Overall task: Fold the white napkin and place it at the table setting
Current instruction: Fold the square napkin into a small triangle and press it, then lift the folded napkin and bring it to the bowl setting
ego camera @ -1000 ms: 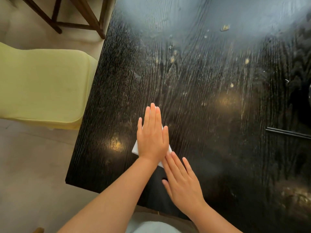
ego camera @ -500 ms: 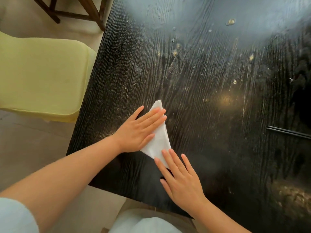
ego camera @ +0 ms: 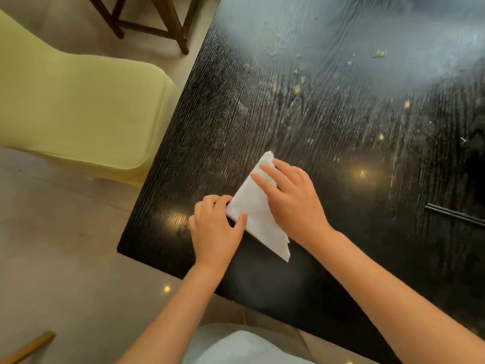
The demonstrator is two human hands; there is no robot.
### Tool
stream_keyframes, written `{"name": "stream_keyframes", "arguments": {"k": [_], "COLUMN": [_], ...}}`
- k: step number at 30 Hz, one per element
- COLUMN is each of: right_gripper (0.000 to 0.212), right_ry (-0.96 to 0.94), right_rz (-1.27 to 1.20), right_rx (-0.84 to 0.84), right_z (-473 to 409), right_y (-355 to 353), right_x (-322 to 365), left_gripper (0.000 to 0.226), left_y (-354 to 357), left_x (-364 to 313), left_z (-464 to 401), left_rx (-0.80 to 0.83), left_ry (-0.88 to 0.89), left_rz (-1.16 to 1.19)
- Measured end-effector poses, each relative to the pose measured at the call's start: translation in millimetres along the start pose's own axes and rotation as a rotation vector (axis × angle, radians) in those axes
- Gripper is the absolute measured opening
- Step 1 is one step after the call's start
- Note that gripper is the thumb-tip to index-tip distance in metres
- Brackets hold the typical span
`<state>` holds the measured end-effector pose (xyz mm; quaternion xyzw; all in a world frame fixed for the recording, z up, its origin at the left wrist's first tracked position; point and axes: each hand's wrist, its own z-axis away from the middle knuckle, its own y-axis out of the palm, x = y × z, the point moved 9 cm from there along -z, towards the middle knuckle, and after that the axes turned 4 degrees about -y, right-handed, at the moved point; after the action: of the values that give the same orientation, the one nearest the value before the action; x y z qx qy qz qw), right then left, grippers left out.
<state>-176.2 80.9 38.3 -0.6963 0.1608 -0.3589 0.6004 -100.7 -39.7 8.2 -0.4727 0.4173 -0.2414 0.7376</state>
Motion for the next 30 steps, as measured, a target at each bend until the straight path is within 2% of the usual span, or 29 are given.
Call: {"name": "stream_keyframes", "arguments": {"k": [2,4,7,10,13,15,17,20,24,30], "right_gripper": [0.055,0.050,0.037,0.028,0.016,0.013,0.010,0.007,0.007,0.007], "right_ry": [-0.097,-0.183,-0.229,-0.164,-0.083,-0.008,0.125,0.259,0.416,0.516], "right_rz": [0.063,0.131,0.207,0.181,0.104,-0.048,-0.310,-0.582,-0.754,-0.787], "right_rx": [0.225,0.361,0.391,0.422,0.452,0.461,0.463,0.418,0.305,0.220], "right_z": [-35,-52,-59,-53,-42,-34,-23,-6,10,27], "right_y": [15,25,25,21,19,16,12,8,6,5], "right_x": [-7,-12,-20,-31,-43,-52,-63,-78,-99,-117], "left_gripper": [0.042,0.044,0.041,0.038,0.039,0.028,0.015,0.016,0.020,0.028], "left_y": [2,6,9,15,22,22,21,25,32,42], "left_x": [0,-1,-4,-11,-9,-8,-10,-13,-4,-1], "left_z": [1,0,-2,-7,-12,-17,-20,-14,-7,-3], "left_rx": [0.032,0.076,0.126,0.209,0.311,0.356,0.413,0.569,0.642,0.769], "left_ry": [-0.050,-0.073,-0.039,0.015,-0.066,-0.109,-0.122,-0.154,-0.178,-0.178], "left_rz": [0.036,0.097,0.164,0.230,0.385,0.493,0.642,0.890,0.875,0.755]}}
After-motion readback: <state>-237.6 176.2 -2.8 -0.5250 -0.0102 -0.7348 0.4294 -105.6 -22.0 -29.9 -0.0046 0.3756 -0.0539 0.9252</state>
